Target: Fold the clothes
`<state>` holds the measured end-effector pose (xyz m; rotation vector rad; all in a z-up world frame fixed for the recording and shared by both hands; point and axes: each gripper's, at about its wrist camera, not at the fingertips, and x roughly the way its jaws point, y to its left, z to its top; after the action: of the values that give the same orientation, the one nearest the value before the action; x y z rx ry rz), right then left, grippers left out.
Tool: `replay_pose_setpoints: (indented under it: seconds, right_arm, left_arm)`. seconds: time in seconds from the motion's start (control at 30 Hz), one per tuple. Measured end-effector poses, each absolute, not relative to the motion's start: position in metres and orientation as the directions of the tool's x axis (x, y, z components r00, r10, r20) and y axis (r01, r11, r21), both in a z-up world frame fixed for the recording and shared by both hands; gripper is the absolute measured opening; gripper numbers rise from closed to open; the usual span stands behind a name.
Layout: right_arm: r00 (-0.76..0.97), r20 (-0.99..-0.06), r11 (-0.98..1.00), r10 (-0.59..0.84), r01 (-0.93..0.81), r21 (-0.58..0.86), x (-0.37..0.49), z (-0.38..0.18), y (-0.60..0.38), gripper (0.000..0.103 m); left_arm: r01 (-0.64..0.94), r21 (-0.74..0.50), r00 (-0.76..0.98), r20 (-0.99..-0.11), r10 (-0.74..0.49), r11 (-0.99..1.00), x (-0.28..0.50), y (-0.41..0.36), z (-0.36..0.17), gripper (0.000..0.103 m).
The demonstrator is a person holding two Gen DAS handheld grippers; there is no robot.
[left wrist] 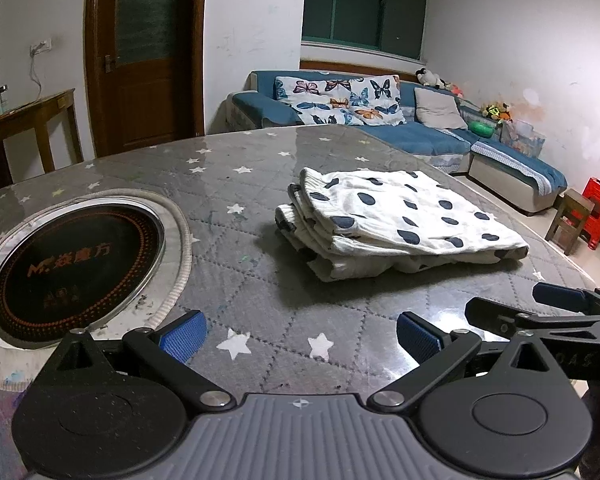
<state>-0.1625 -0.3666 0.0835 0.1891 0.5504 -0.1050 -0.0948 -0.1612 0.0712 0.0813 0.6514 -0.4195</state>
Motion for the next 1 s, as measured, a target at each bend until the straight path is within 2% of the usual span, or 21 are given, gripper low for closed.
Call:
replay_pose_setpoints:
  seconds: [1.0]
  right_arm:
    - [0.830, -0.555, 0.977, -0.061, 0.163, 0.136, -0.152, 0.078, -0.373, 0.103]
  left_arm:
    - [0.417, -0.054, 0.700, -0.618, -0.358, 0.907, -0.087, -0.168, 0.066, 0.103]
